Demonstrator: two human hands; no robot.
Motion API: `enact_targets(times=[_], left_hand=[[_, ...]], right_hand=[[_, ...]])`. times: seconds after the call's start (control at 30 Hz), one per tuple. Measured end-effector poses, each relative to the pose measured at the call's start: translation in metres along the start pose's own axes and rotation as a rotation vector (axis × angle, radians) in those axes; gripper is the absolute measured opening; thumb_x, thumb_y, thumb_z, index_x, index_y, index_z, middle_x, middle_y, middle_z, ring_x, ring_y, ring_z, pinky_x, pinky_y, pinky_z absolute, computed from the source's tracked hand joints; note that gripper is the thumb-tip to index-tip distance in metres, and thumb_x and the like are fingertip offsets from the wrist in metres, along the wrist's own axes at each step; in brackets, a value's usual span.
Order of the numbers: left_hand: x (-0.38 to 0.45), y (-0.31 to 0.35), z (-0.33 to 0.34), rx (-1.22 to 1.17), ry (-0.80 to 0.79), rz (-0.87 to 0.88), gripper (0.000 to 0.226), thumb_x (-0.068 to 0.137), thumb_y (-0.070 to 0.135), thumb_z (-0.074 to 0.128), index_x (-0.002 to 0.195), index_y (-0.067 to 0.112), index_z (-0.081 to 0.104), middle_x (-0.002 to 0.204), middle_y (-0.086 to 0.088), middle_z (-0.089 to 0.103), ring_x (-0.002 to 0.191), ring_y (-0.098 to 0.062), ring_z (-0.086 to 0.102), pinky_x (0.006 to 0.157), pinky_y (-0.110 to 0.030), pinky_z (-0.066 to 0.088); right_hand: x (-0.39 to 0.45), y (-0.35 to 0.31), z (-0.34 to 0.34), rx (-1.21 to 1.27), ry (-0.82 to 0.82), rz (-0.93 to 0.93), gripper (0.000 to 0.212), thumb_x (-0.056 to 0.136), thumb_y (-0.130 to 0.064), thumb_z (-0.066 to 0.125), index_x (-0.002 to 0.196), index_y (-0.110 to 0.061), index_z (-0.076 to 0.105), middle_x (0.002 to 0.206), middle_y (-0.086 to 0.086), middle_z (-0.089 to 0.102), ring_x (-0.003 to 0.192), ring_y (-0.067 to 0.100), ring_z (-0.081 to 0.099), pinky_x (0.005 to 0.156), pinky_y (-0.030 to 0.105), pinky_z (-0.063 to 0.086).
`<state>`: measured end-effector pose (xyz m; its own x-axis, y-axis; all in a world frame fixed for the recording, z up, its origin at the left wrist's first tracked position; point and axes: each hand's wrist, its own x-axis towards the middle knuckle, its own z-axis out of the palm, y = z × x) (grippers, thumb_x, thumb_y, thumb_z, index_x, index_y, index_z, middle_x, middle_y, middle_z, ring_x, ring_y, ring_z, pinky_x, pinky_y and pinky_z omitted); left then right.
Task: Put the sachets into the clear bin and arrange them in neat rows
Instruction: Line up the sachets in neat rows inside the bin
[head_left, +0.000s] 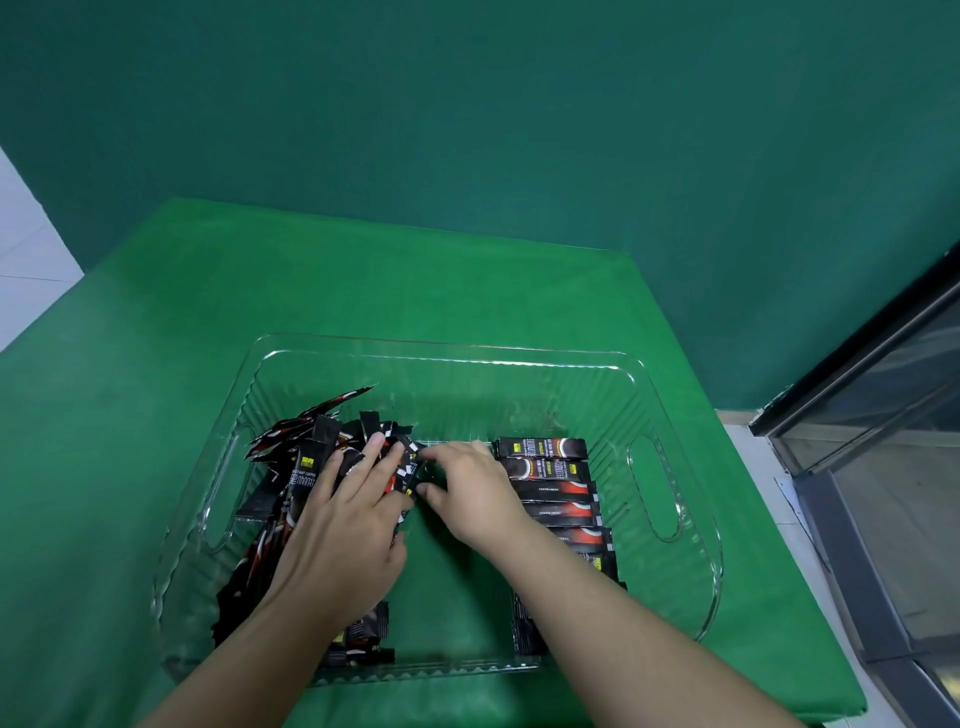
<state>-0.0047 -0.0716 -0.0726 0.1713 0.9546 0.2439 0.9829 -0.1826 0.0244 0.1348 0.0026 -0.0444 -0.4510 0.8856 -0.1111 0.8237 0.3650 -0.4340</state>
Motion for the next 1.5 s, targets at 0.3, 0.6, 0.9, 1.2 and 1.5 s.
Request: enact_targets(times=[0.3,0.6,0.9,1.2,1.5], left_hand=[[-0.001,0.001,0.002,0.019,0.018,-0.024,0.024,0.060,0.028,0.057,0.081,0.026,0.069,0.135,-0.011,0.056,0.132,-0.024,0.044,0.111,-0.040,0.013],[0.001,0.002,-0.001,0.010,-0.008,-0.044,0.026,0.059,0.026,0.057,0.082,0.023,0.068,0.129,-0.014,0.060,0.121,-0.029,0.056,0.107,-0.043,0.022],[0.002,0.002,0.001,0.003,-0.016,-0.050,0.023,0.061,0.027,0.057,0.082,0.023,0.066,0.128,-0.011,0.061,0.122,-0.027,0.056,0.108,-0.043,0.021],[0.001,0.002,-0.001,0.024,-0.030,-0.044,0.023,0.061,0.028,0.065,0.084,0.025,0.066,0.128,-0.010,0.061,0.124,-0.028,0.054,0.108,-0.043,0.021],[0.001,0.002,-0.002,0.018,-0.027,-0.046,0.028,0.057,0.028,0.071,0.085,0.026,0.068,0.127,-0.009,0.062,0.122,-0.027,0.055,0.108,-0.043,0.020]], right_hand=[[0.005,-0.013,0.005,-0.193,-0.067,0.070,0.025,0.090,-0.020,0.060,0.110,-0.006,0.056,0.116,0.012,0.054,0.113,0.030,0.043,0.090,0.037,0.039],[0.003,-0.017,0.006,-0.130,-0.014,0.040,0.019,0.085,0.004,0.048,0.100,-0.003,0.059,0.108,0.014,0.059,0.106,0.029,0.048,0.089,0.031,0.038],[-0.006,-0.002,-0.022,0.309,0.242,0.156,0.008,0.096,-0.018,0.050,0.088,-0.017,0.049,0.080,-0.002,0.057,0.077,0.019,0.056,0.067,0.030,0.043],[-0.017,-0.004,-0.023,0.323,0.287,0.031,0.010,0.095,-0.025,0.054,0.100,-0.018,0.050,0.092,-0.003,0.061,0.084,0.018,0.058,0.074,0.034,0.046],[-0.015,-0.008,-0.010,0.468,0.150,0.168,0.014,0.092,-0.024,0.060,0.100,-0.017,0.051,0.089,-0.001,0.058,0.082,0.015,0.052,0.066,0.024,0.039]])
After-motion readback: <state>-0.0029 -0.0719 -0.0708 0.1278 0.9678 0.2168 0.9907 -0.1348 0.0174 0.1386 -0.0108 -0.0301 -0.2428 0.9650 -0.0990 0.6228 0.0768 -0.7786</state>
